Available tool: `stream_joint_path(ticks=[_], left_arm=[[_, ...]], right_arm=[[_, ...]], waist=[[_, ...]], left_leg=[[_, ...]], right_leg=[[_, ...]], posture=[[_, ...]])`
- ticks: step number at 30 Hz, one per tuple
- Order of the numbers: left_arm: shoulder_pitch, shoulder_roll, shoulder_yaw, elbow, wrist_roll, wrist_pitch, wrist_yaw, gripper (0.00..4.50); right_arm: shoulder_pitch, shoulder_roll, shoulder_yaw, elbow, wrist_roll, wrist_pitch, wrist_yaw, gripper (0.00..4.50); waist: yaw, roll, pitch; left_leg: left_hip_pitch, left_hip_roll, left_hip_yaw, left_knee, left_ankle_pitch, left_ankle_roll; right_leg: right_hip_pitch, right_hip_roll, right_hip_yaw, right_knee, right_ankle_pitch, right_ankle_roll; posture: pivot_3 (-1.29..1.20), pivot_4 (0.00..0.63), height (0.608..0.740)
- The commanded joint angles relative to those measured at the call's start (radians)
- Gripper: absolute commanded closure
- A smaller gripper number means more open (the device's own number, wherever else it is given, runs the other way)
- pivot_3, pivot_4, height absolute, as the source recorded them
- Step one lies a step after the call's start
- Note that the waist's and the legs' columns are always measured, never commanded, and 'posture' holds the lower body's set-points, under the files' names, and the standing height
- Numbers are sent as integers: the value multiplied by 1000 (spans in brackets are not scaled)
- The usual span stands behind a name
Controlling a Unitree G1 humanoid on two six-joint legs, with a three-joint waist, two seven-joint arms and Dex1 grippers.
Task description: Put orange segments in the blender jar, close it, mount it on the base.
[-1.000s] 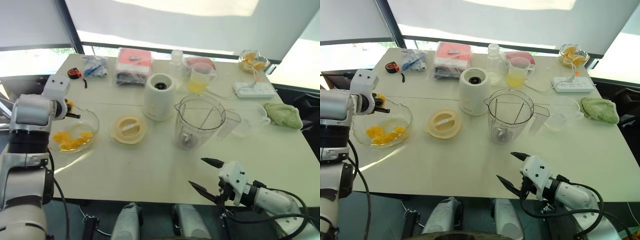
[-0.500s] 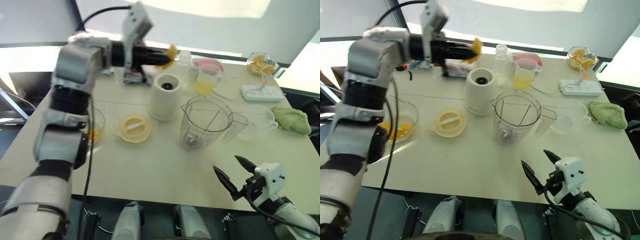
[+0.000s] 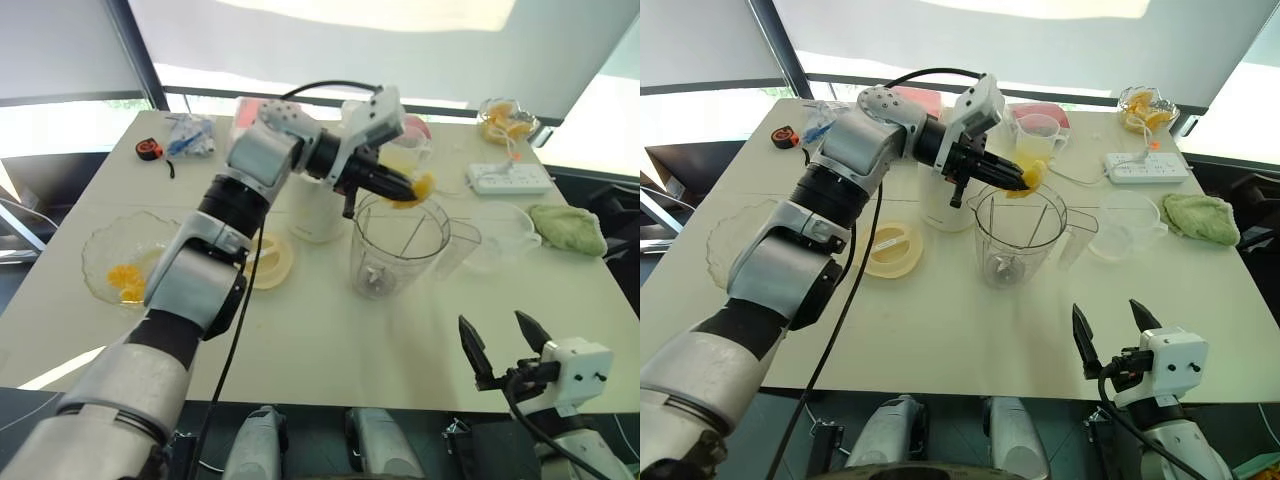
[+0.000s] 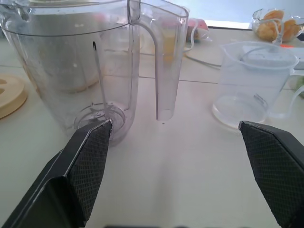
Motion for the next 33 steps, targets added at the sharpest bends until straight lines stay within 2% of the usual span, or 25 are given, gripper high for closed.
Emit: stream_joint_path(ticks=[1, 2, 8, 9, 16, 20, 24, 26, 30, 33], left_arm=[[22, -15, -27, -1, 42, -81, -20, 3768], [27, -20, -33, 6, 55, -93, -13, 3510], [12, -52, -22, 94, 111, -155, 69, 388], [8, -57, -12, 102, 108, -163, 78, 89], [-9, -77, 128, 50, 16, -145, 154, 89], [-1, -88, 246, -33, -50, -157, 280, 89], [33, -44, 360, -184, -154, 26, 375, 89], [93, -10, 386, -305, -197, 103, 394, 89], [310, 116, 368, -644, -259, 244, 381, 89], [463, 220, 389, -847, -352, 384, 369, 89]], right_arm=[[-27, 1, -1, -35, -6, -19, -19, 0], [-37, -1, -4, -29, -7, -19, -23, 0], [-76, -16, -26, -8, -10, -18, -32, 0], [-80, -19, -27, -5, -11, -18, -33, 0], [-142, -32, -35, 69, -22, -26, -48, 0], [-183, -37, -85, 132, -40, -48, -87, 0], [-284, -39, -156, 227, -87, -49, -181, 0], [-329, -38, -186, 270, -90, -38, -217, 0], [-410, -67, -214, 385, -113, -37, -244, 0], [-472, -98, -231, 473, -116, -37, -246, 0]], waist=[[1, 0, 0], [2, 0, 0], [4, 0, 0], [3, 0, 0], [2, -1, 1], [5, -1, 1], [4, 1, 0], [2, 3, -1], [-8, 11, -5], [-6, 11, -4]], left_leg=[[0, 0, 0, 0, 0, 0], [0, 0, 0, 0, 0, 0], [-1, 0, 0, 0, 0, 0], [-1, 0, 0, 0, 0, 0], [-4, 0, 0, 0, -1, 1], [-9, 0, -1, 0, -1, 2], [-11, -1, -2, 0, -1, 2], [-10, -1, -3, 0, -1, 2], [-1, 0, -3, -2, -1, 2], [2, 0, -2, -2, 0, 1]], right_leg=[[0, 0, 0, 0, 0, 0], [0, 0, 0, 0, 0, 0], [0, 0, -1, 0, 0, 0], [0, 0, -1, 0, 0, 0], [-1, 0, -1, -2, 0, 1], [-5, 0, -2, -3, 2, 6], [-8, -1, -3, -1, 2, 7], [-8, 0, -4, 1, 2, 7], [-4, 0, -1, 4, 2, 6], [-2, 0, 0, 7, 2, 6]], posture=[[0, 150, 740], [0, 150, 740], [0, 150, 740], [0, 150, 740], [0, 150, 740], [0, 150, 740], [0, 150, 740], [0, 150, 740], [0, 150, 740], [0, 150, 740]])
